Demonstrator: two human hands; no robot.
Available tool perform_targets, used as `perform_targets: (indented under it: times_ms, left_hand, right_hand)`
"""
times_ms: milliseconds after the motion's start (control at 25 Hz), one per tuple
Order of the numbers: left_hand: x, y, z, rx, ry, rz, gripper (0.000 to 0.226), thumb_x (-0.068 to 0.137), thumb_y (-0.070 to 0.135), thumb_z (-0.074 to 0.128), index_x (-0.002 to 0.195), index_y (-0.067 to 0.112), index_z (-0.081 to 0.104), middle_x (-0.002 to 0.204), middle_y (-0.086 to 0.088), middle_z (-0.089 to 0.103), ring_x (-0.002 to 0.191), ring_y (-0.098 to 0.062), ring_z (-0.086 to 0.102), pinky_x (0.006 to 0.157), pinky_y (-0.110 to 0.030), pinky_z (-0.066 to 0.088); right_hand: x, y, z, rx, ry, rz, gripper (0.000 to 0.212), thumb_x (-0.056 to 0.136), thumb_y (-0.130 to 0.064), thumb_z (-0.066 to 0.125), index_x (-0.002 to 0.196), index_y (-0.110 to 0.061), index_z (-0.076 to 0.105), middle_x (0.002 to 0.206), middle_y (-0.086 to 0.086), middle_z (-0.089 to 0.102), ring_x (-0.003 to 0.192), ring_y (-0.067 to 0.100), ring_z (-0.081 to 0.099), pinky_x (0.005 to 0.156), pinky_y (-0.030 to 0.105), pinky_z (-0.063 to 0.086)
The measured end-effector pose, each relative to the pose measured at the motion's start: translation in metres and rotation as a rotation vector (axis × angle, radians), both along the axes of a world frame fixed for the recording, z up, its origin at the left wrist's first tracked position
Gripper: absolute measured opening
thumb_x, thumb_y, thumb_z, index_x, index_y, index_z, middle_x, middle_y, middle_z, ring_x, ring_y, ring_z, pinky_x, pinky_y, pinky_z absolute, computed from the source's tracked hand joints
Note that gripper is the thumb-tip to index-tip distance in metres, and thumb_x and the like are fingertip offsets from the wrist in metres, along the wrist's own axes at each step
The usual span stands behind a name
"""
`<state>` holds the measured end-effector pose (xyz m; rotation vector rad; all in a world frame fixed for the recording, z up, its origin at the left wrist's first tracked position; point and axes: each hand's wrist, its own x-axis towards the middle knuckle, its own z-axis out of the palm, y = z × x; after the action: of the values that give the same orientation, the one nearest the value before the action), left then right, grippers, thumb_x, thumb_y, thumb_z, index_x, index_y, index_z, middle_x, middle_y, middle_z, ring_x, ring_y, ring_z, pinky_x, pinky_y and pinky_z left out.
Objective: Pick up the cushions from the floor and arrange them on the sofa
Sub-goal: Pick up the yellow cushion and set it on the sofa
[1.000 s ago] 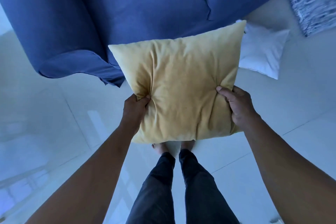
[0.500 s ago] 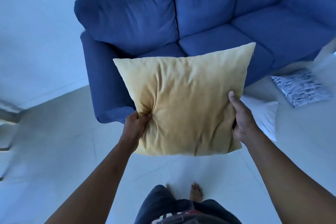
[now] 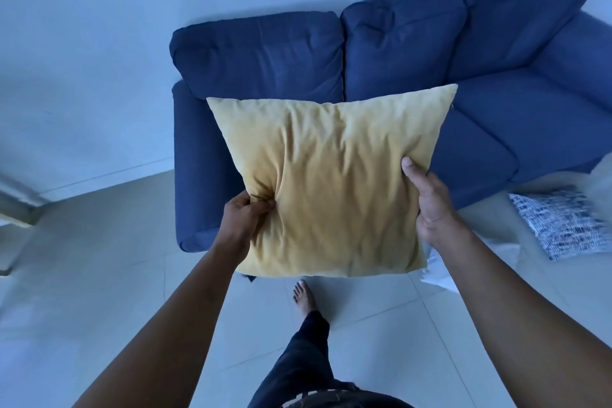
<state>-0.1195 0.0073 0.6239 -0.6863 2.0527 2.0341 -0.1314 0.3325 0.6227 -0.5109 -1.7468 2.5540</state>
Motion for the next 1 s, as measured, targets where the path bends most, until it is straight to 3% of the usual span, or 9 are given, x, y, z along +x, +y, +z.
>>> perform_targets:
  times_ms: [240,560,640,800,920,1000]
  left_hand:
    - [-0.108,-0.012,-0.011,0.031,-0.050,0.050,0.036,0.085,-0.018,0.056,0.098,0.009,0.075,0.098,-0.011,0.080,0.091,-0.027,0.074,0.075,-0.034,0.059]
    - [-0.238,-0.050,-0.018,0.091,-0.079,0.146,0.051,0.076,-0.023,0.048,0.104,0.011,0.074,0.105,-0.013,0.078,0.105,-0.035,0.071,0.089,-0.044,0.059]
    - [-0.261,-0.054,-0.020,0.117,-0.081,0.163,0.054,0.073,-0.019,0.051,0.112,0.012,0.070,0.110,-0.012,0.076,0.106,-0.034,0.069,0.091,-0.045,0.059]
    - [-0.303,-0.054,-0.020,0.127,-0.138,0.143,0.061,0.055,-0.004,0.058,0.112,0.013,0.069,0.107,-0.011,0.076,0.102,-0.030,0.069,0.085,-0.039,0.056]
    - [-0.338,-0.048,-0.032,0.083,-0.201,0.204,0.064,0.053,-0.003,0.060,0.116,0.007,0.070,0.115,-0.026,0.076,0.107,-0.039,0.068,0.100,-0.055,0.055]
    - [-0.358,-0.044,-0.039,0.060,-0.213,0.236,0.062,0.054,-0.005,0.059,0.115,0.004,0.069,0.115,-0.027,0.076,0.106,-0.040,0.069,0.106,-0.060,0.053]
  right_hand:
    - [-0.110,-0.026,-0.004,0.042,-0.108,-0.052,0.100,0.050,-0.066,0.095,0.128,-0.009,0.068,0.126,-0.001,0.078,0.122,0.020,0.070,0.113,0.047,0.050]
    - [-0.245,-0.058,0.000,0.064,-0.148,0.065,0.101,0.044,-0.065,0.097,0.127,-0.014,0.071,0.122,-0.002,0.080,0.119,0.020,0.072,0.109,0.045,0.052]
    - [-0.273,-0.058,-0.002,0.080,-0.174,0.089,0.094,0.048,-0.061,0.097,0.126,-0.013,0.071,0.120,-0.001,0.080,0.116,0.021,0.074,0.106,0.045,0.054]
    - [-0.323,-0.056,-0.020,0.100,-0.231,0.113,0.061,0.072,-0.036,0.092,0.123,-0.009,0.070,0.117,0.003,0.081,0.112,0.025,0.075,0.106,0.050,0.055]
    - [-0.377,-0.051,-0.036,0.127,-0.288,0.180,0.058,0.070,-0.030,0.089,0.120,-0.010,0.070,0.115,0.006,0.081,0.110,0.028,0.076,0.102,0.050,0.057]
    - [-0.407,-0.051,-0.047,0.142,-0.298,0.210,0.055,0.072,-0.025,0.088,0.121,-0.010,0.068,0.115,0.007,0.081,0.110,0.030,0.076,0.098,0.048,0.059]
